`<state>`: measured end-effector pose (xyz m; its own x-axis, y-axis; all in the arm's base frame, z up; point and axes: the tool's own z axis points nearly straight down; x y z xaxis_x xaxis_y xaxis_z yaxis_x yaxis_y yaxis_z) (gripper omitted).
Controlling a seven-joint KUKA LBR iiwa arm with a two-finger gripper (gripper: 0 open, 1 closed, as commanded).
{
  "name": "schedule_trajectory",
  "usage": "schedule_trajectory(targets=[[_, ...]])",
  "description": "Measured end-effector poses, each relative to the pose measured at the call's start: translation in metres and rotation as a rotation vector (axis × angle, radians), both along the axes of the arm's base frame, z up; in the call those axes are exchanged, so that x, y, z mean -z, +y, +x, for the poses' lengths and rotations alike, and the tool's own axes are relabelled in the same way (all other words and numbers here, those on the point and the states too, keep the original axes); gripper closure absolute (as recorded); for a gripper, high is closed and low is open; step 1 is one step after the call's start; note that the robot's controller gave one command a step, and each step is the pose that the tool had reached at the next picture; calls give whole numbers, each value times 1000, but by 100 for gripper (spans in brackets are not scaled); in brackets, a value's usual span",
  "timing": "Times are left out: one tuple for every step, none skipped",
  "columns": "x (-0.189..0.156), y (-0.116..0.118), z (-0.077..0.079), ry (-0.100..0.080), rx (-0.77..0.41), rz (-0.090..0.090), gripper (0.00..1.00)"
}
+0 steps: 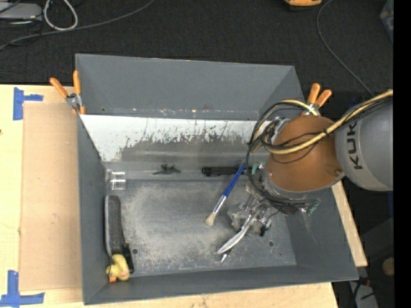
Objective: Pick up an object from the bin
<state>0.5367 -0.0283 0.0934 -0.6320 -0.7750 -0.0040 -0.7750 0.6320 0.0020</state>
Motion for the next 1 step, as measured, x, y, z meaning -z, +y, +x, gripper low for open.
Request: schedule_trajectory(targets=[[-47, 1, -1, 5, 2, 1, 100]])
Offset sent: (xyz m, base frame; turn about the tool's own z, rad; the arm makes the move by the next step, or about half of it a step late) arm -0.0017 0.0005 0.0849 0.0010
